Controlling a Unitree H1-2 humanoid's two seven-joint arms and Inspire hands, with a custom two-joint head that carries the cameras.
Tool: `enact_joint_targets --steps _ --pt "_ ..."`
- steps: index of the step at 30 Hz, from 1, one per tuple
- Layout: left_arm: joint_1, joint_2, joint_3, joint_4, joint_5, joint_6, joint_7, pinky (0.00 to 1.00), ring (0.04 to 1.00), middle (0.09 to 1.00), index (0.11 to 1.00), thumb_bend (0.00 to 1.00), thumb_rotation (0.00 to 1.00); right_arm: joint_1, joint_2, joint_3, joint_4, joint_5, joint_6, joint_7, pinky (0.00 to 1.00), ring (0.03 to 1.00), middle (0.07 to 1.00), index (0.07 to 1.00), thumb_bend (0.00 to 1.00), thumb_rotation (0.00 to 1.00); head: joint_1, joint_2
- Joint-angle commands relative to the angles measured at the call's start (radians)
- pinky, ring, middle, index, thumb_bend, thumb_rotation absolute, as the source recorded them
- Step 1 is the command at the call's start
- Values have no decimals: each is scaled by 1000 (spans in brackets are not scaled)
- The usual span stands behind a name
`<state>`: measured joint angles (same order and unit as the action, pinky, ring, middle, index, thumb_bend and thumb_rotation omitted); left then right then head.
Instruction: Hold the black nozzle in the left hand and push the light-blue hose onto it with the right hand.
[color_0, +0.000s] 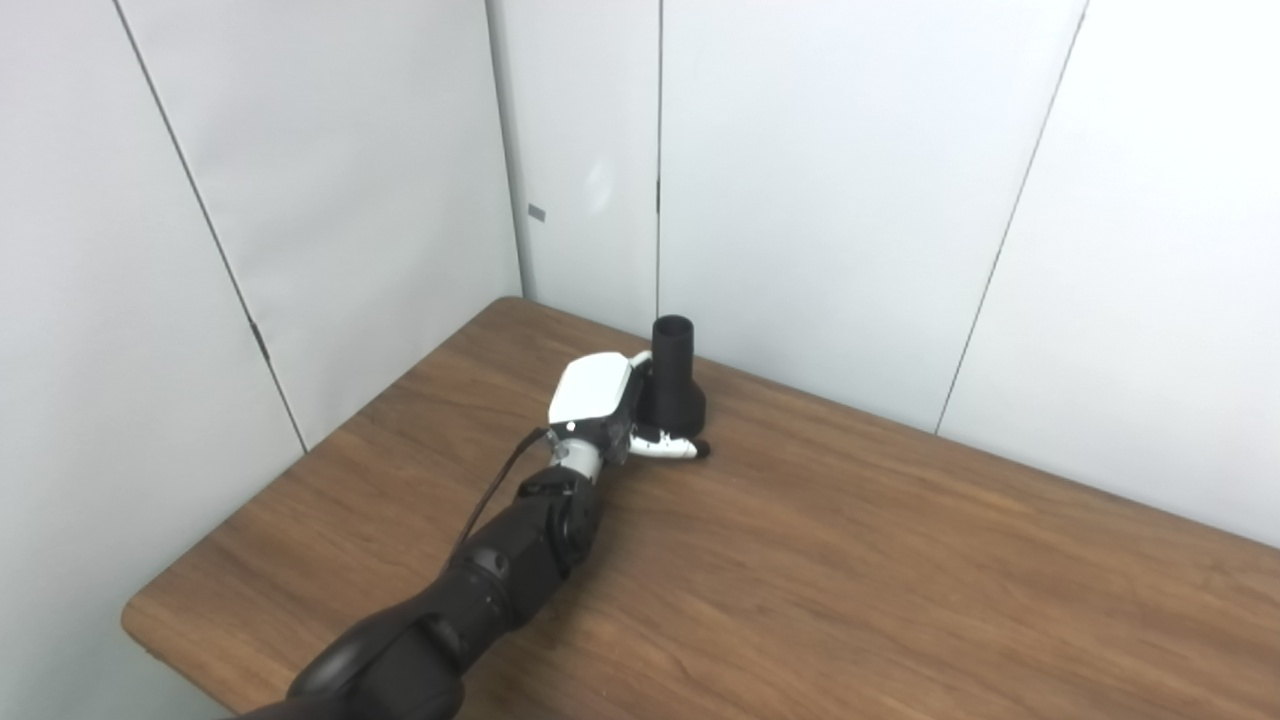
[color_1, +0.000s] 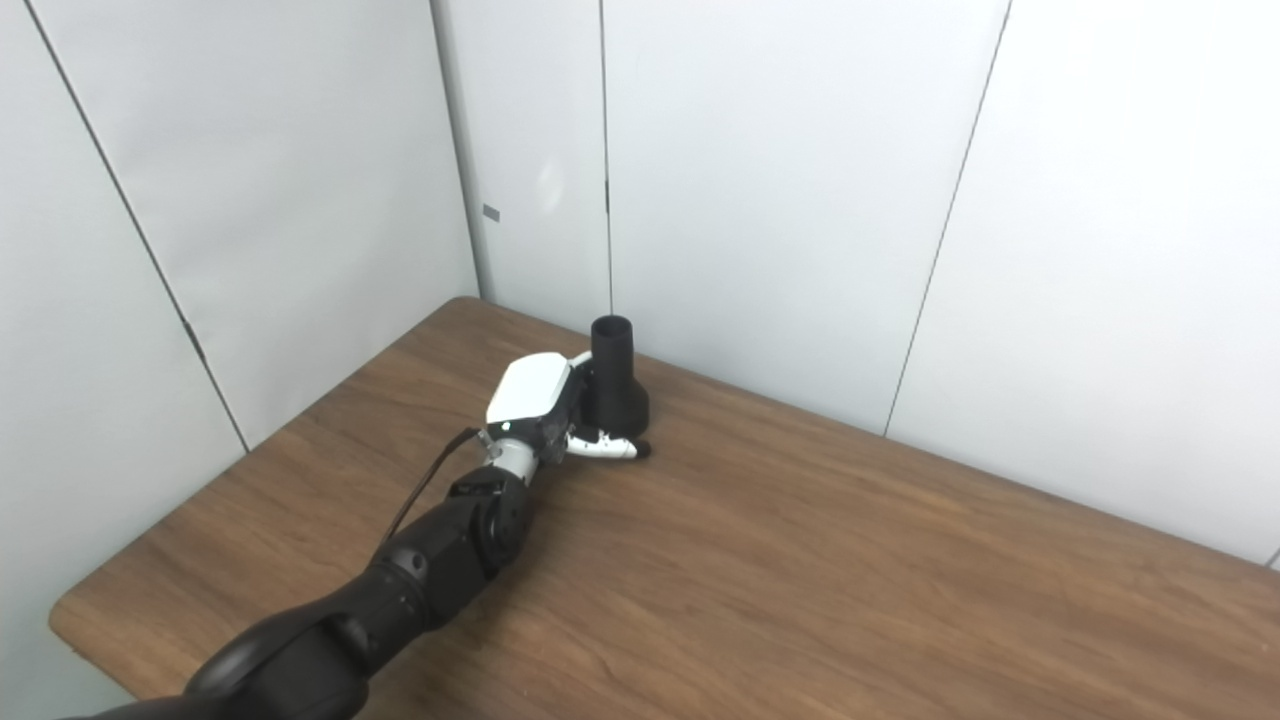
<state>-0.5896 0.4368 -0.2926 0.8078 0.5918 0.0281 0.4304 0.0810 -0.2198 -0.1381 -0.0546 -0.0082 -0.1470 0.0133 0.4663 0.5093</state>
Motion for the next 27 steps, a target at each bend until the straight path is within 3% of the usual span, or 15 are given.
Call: enact_joint_targets --steps 1,5,8,11,16,17,18,22,25,27 --pt "29 -50 -33 42 -10 -7 -89 923 708 614 776 1000 257 -7 -7 -4 -22 8 -14 6 482 592 641 618 604 688 -1 1" --pt "31 -54 -37 41 -7 -10 -84 944 709 555 762 1000 251 -7 -6 -5 -26 13 -1 6 487 594 641 617 611 686 -1 1" --pt "35 -56 -39 36 -8 -14 -84 914 654 450 747 1000 219 -6 -7 -3 -31 14 5 8 495 597 642 619 633 694 -3 3" --pt "40 -57 -42 35 -7 -18 -82 873 625 471 731 954 181 -7 -9 -1 -24 10 -10 8 495 598 645 623 604 690 -3 3" --pt "43 -58 -46 49 0 -33 -63 861 599 417 663 885 94 -6 -8 1 -28 13 -2 9 498 600 649 626 585 682 -5 5" --pt "44 -58 -46 50 0 -37 -59 868 597 447 640 725 48 -6 -8 1 -29 14 -3 10 499 603 651 627 583 682 -5 5" --pt "45 -58 -51 56 6 -47 -48 873 596 466 626 625 19 -6 -9 2 -28 15 -6 11 500 605 652 628 582 683 -5 5" --pt "50 -64 -66 80 20 -88 1 808 576 494 519 543 0 -5 -8 3 -32 9 -1 8 503 606 652 630 576 685 -6 8" --pt "44 -75 -82 125 28 -127 34 653 526 487 490 526 0 -3 -9 3 -34 6 -2 8 502 601 651 629 576 686 -7 10" --pt "41 -78 -94 140 33 -131 39 481 487 489 483 524 0 -2 -9 4 -36 7 -2 9 502 602 650 629 564 683 -7 10"
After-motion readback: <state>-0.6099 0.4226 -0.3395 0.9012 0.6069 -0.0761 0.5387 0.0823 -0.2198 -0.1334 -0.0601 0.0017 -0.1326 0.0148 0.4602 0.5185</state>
